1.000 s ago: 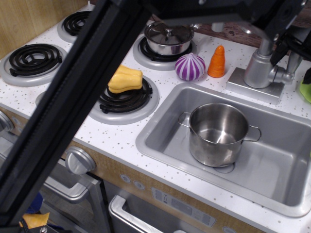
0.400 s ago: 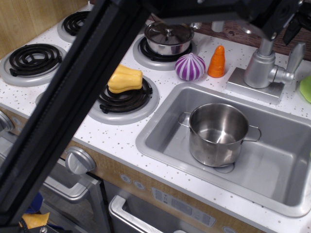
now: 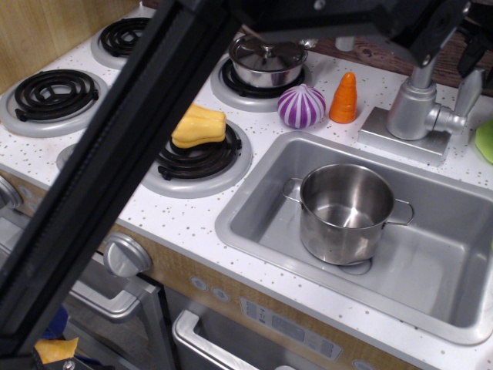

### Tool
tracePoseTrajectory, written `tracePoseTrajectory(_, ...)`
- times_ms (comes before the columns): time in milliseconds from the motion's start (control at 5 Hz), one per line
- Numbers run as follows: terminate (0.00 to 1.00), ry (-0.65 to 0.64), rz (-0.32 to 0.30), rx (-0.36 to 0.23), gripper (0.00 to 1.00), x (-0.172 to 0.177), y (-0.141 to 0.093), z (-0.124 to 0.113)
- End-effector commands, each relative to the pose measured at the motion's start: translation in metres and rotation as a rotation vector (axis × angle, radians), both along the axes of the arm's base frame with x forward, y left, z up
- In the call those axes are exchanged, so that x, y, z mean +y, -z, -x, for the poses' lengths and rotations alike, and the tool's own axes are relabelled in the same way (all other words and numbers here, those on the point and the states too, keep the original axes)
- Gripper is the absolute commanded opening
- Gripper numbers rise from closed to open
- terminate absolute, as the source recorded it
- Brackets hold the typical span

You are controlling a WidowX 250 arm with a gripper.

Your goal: Turn lever vertical to front

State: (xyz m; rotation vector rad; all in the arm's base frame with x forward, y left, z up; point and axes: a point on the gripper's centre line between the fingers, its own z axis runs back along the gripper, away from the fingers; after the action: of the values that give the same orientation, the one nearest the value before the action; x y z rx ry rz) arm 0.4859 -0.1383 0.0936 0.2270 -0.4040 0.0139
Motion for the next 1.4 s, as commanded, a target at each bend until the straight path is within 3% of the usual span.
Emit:
tracePoseTrajectory(0, 0.0, -0.054, 0.046, -0.05, 0.0, -0.003, -0.028, 0.012)
tracePoseTrajectory(200, 0.0, -0.098, 0.033, -0.063, 0.0, -0.001, -0.03, 0.032)
tracePoseTrajectory(400, 0.0, -0.116, 0.077, -0.046, 0.0, 0.0, -0.02, 0.039)
tracePoseTrajectory(600, 0.0, -0.13, 0.127, -0.02, 0.0, -0.001, -0.006, 0.043)
tracePoseTrajectory(1200, 0.0, -0.128, 0.192, 0.021, 0.0, -0.001, 0.02, 0.04)
